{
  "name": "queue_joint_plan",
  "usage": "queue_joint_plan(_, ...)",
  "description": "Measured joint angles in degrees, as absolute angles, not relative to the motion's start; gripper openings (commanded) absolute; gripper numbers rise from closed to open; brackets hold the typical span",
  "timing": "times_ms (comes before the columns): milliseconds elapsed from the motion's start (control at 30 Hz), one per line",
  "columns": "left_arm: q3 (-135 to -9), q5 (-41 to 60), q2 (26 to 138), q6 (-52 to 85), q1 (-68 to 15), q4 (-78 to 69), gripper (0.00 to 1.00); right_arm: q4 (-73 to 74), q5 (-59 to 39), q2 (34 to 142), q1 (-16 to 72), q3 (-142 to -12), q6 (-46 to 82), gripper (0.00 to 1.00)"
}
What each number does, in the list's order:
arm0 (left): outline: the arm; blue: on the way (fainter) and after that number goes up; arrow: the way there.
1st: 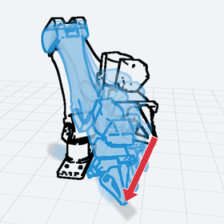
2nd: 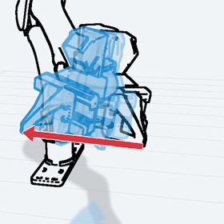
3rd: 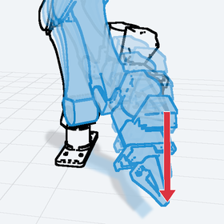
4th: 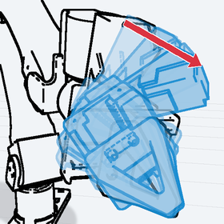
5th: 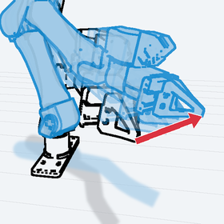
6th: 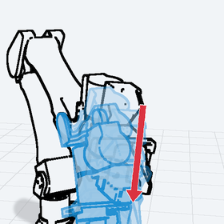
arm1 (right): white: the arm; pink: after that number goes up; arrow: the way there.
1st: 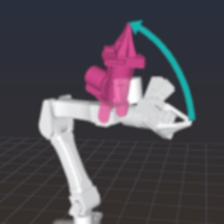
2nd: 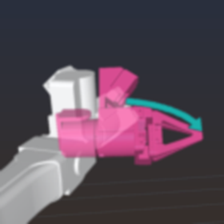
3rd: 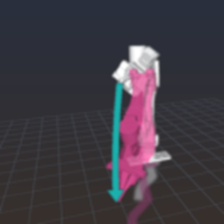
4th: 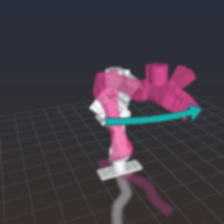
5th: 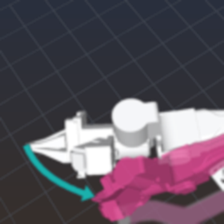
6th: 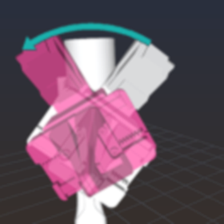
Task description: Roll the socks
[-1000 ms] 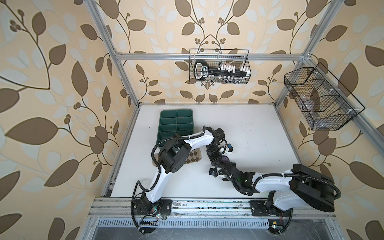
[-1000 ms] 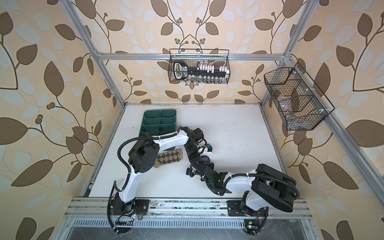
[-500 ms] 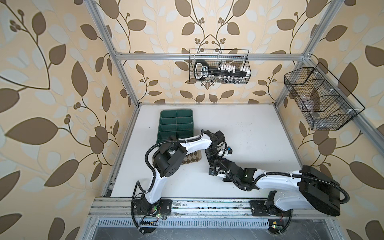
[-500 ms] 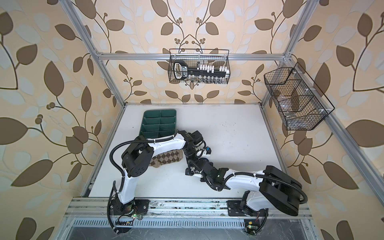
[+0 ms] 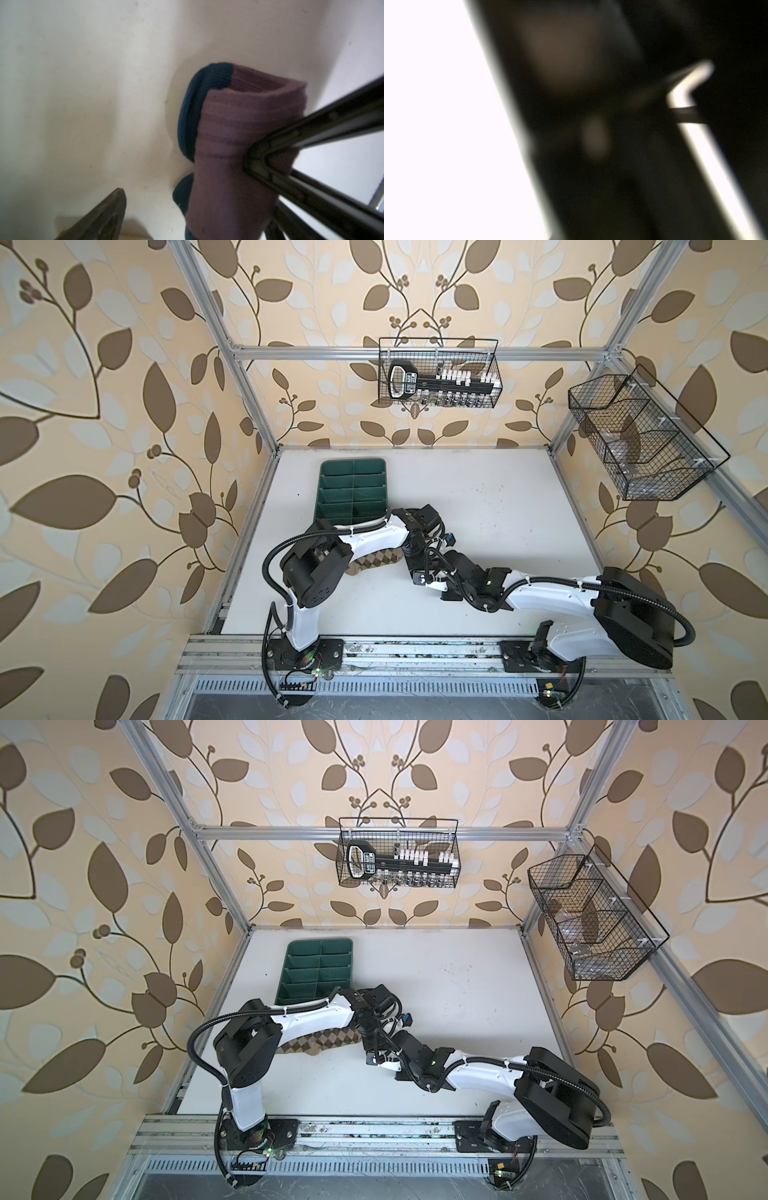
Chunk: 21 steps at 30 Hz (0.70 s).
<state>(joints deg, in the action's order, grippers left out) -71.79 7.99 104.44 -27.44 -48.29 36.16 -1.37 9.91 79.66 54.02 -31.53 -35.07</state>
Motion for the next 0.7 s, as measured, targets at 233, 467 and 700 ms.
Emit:
queue_joint_plan(233, -64.9, 3.0, 95.0, -26.7, -48.3, 33.7, 0.99, -1.7, 4.8, 79.1, 53.8, -33.0, -34.5, 0.00)
queue_joint_plan(467, -57.4, -3.8, 85.4, -24.5, -48.4, 27.2, 0.99, -1.9, -0.7, 79.1, 52.6, -34.4, -31.9, 0.00)
queue_joint_plan(700, -50.2, -11.6, 72.9, -22.6, -48.4, 25.2, 0.99, -4.1, -6.8, 78.6, 48.5, -37.6, -29.6, 0.00)
